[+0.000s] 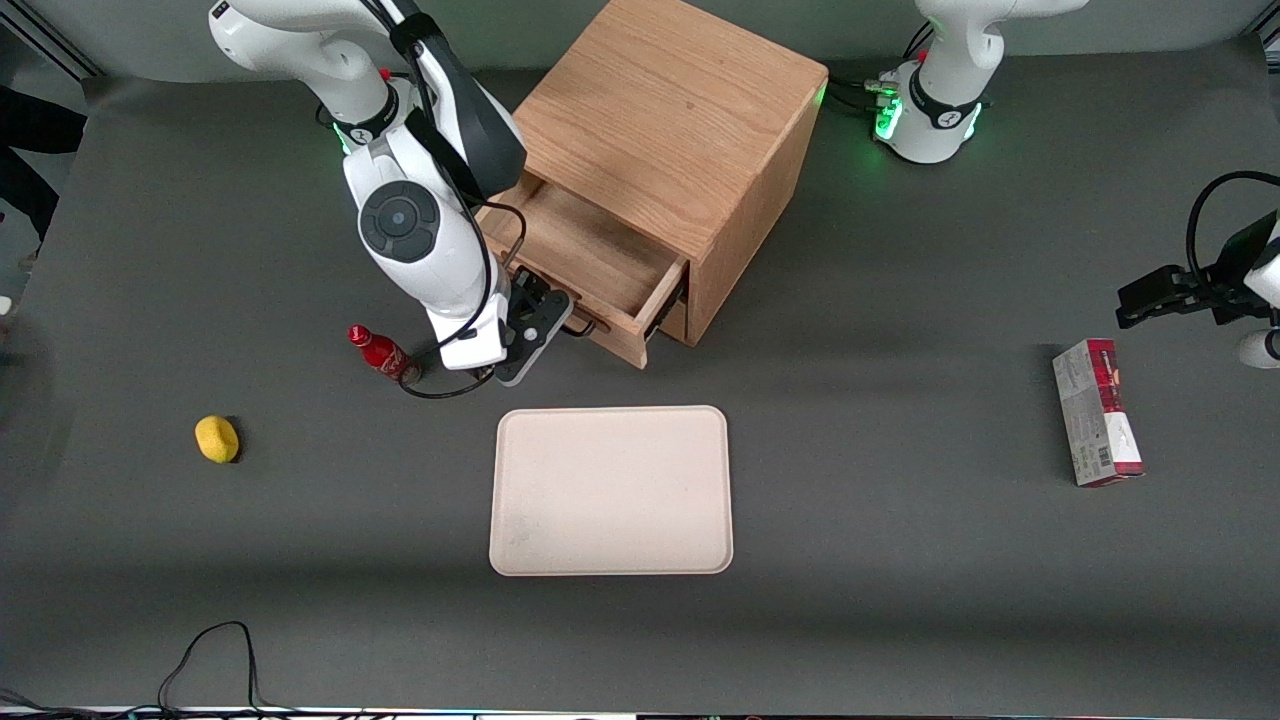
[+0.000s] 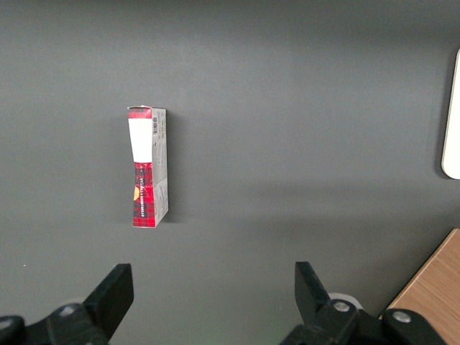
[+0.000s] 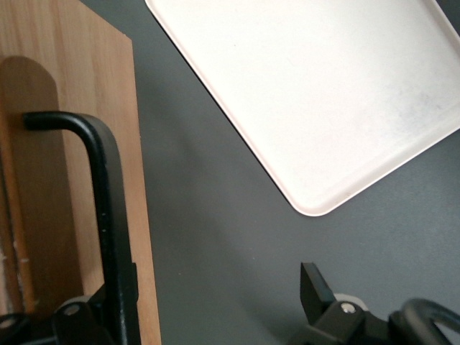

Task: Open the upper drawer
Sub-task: 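Pull the upper drawer outward from the cabinet with the right gripper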

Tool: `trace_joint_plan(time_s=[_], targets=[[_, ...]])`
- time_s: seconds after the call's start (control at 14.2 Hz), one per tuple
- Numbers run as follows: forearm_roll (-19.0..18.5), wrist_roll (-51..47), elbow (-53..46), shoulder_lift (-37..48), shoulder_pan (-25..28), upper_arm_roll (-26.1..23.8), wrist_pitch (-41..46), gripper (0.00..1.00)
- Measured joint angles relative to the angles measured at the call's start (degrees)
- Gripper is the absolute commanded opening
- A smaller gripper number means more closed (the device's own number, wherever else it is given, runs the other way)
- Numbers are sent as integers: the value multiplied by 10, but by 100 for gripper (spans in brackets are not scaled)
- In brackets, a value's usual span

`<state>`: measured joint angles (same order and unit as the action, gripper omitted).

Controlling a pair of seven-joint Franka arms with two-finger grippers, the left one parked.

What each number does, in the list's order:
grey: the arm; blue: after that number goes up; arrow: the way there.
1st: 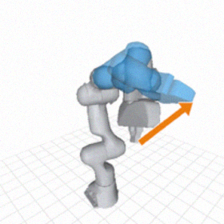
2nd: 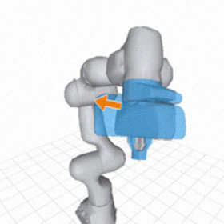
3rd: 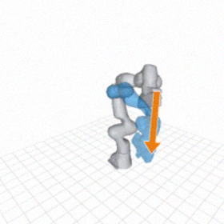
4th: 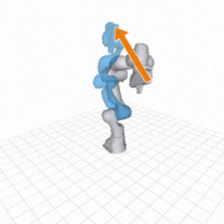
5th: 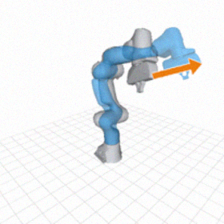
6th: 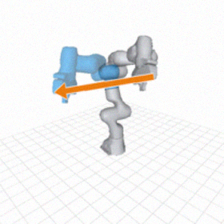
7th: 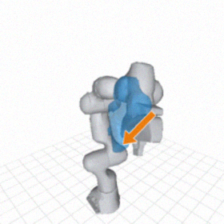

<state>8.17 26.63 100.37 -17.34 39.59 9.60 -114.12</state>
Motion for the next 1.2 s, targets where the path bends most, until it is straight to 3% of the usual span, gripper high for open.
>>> trace_joint_plan(time_s=[0.35,0.63,1.2], targets=[[1,26,-32,-19,-22,0,20,100],[32,48,-39,-26,-34,1,25,100],[33,62,-81,-48,-43,1,34,100]])
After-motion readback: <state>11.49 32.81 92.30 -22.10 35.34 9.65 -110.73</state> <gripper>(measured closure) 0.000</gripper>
